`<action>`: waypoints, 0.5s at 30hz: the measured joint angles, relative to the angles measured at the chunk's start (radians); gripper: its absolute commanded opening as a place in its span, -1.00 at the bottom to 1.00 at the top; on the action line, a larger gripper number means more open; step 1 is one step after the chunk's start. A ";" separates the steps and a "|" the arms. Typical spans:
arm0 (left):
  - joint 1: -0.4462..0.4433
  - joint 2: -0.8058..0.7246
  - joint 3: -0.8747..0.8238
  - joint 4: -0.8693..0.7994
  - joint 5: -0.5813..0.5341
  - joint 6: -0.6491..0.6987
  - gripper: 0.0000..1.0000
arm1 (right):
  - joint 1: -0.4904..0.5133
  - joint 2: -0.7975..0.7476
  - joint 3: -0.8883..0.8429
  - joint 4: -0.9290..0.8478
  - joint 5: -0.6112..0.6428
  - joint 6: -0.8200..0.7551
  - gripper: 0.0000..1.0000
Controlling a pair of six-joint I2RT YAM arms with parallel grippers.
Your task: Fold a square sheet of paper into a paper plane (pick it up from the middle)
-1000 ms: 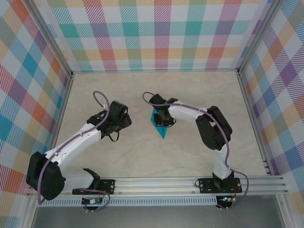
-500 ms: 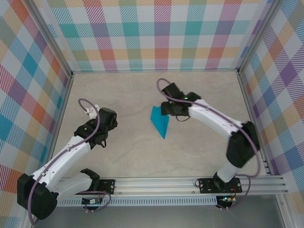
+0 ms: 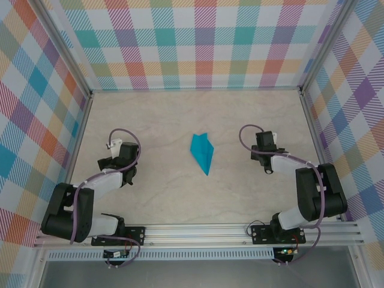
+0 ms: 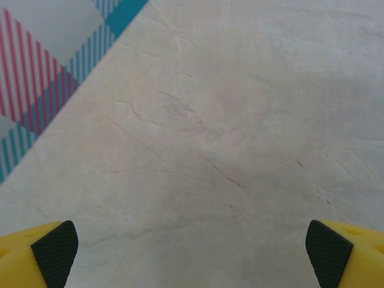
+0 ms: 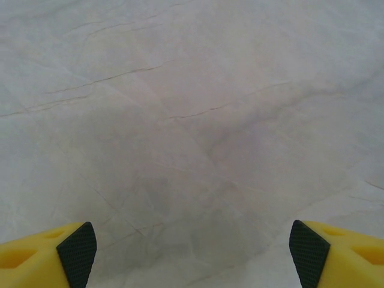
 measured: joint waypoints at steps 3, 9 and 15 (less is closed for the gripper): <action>0.014 0.052 -0.043 0.234 0.079 0.065 1.00 | -0.032 -0.001 -0.053 0.175 -0.114 -0.074 0.66; 0.059 0.181 -0.050 0.527 0.273 0.153 1.00 | -0.151 -0.004 -0.194 0.578 -0.339 -0.135 0.74; 0.076 0.226 -0.074 0.651 0.376 0.180 1.00 | -0.178 0.042 -0.212 0.687 -0.431 -0.148 0.99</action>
